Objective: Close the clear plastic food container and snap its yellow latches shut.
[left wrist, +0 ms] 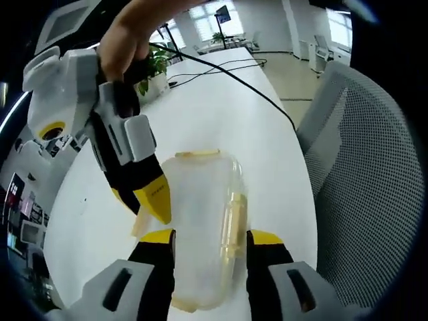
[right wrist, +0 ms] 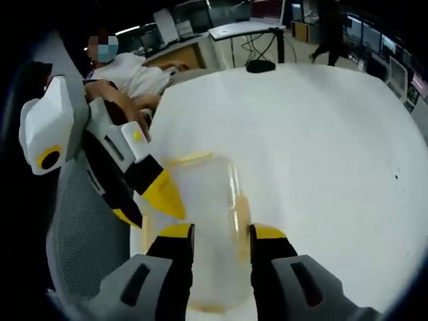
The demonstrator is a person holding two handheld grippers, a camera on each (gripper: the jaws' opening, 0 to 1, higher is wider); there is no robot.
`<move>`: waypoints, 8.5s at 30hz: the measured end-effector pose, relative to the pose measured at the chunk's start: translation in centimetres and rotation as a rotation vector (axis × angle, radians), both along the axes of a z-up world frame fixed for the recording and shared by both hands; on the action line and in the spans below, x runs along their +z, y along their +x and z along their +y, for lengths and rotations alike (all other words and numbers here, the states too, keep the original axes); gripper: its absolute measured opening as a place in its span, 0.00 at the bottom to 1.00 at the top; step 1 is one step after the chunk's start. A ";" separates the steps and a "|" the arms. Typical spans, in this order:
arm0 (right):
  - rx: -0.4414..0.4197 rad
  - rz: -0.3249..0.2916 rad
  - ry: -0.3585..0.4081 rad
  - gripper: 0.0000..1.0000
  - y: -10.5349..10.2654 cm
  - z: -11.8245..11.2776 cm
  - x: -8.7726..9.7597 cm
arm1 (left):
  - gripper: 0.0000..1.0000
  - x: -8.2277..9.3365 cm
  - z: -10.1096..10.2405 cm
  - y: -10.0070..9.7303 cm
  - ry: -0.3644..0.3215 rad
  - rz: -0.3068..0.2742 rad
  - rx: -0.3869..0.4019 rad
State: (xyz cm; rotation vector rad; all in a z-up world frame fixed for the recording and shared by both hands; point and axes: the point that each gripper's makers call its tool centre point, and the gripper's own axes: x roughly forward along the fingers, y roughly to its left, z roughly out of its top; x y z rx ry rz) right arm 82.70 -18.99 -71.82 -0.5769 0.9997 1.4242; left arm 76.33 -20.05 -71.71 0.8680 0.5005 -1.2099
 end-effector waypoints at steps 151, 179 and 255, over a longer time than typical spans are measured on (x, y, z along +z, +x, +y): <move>-0.275 -0.243 0.177 0.57 -2.9 -8.0 2.6 | 0.66 2.1 6.2 2.4 -0.236 0.129 0.367; -0.437 -0.330 0.299 0.54 -5.7 -8.2 0.2 | 0.57 0.2 7.3 2.0 -0.304 0.132 0.434; -0.539 -0.375 0.256 0.42 4.7 -6.2 -0.7 | 0.40 -1.4 8.2 12.6 -0.213 0.126 0.416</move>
